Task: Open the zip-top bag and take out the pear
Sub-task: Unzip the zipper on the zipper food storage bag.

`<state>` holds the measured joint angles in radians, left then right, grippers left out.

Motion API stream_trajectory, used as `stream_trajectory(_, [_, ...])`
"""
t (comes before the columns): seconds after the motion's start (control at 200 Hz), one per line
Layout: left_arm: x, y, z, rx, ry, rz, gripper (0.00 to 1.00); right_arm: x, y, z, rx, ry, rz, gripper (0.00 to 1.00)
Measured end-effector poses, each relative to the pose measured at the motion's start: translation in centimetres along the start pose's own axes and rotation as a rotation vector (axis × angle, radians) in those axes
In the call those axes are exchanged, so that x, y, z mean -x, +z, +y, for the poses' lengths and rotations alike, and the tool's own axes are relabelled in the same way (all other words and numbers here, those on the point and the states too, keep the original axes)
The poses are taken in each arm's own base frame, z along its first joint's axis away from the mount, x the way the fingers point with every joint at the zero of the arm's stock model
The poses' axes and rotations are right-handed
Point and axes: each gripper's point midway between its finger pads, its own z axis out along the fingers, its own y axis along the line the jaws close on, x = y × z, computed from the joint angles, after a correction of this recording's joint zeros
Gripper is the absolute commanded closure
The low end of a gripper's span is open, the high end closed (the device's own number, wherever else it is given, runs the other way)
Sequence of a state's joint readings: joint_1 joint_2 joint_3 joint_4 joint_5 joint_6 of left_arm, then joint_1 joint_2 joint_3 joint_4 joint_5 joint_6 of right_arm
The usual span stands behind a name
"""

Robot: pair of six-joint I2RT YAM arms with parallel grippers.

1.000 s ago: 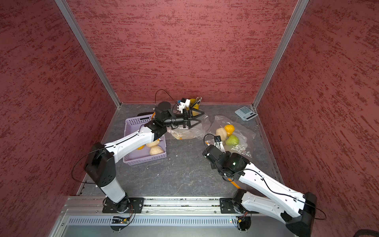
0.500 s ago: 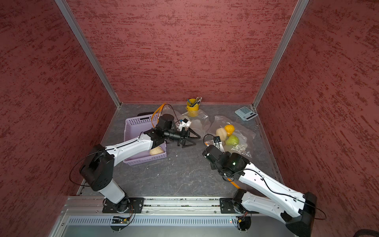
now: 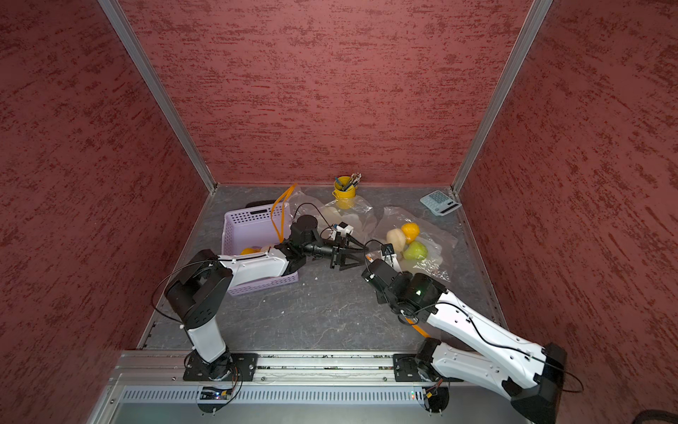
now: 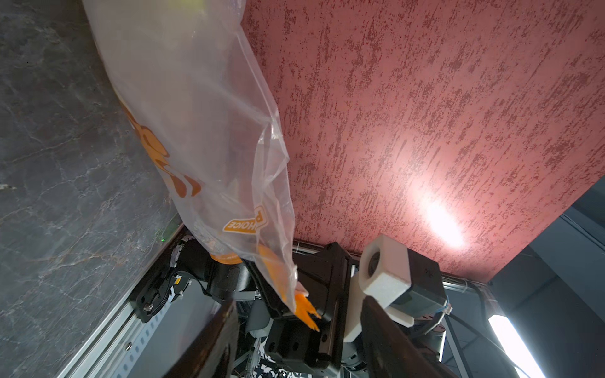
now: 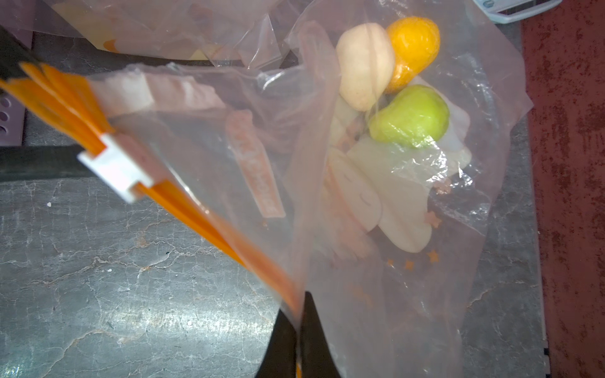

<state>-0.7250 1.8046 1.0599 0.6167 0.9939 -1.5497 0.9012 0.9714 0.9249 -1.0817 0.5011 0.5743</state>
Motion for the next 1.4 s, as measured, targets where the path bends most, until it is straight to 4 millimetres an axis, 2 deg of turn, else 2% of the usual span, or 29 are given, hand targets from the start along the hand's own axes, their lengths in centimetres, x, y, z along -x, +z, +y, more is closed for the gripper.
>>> stream_trajectory(0.195, [-0.4,0.1,-0.8,-0.025,0.012,0.015,0.60,-0.1,0.3,0.1,-0.007,-0.012,0.010,1.00])
stream_trajectory(0.296, [-0.6,0.2,-0.9,-0.031,0.017,0.026,0.63,-0.1,0.3,0.1,-0.008,-0.014,0.011,1.00])
stream_trajectory(0.431, [-0.7,0.4,-0.9,-0.035,0.014,0.034,0.74,-0.1,0.3,0.1,-0.008,-0.014,0.011,1.00])
stream_trajectory(1.017, [-0.6,0.6,0.3,-0.013,0.004,0.047,0.82,-0.2,0.3,0.2,-0.005,-0.015,0.013,1.00])
stream_trajectory(1.172, [-0.4,0.7,0.9,0.001,-0.002,0.049,0.87,-0.2,0.3,0.2,-0.005,-0.018,0.014,1.00])
stream_trajectory(1.292, [-0.3,0.8,1.1,0.008,-0.003,0.051,1.00,-0.2,0.3,0.2,-0.002,-0.023,0.016,1.00])
stream_trajectory(1.403, [-0.2,0.8,1.2,0.010,0.000,0.051,1.00,-0.2,0.3,0.3,0.002,-0.026,0.018,1.00])
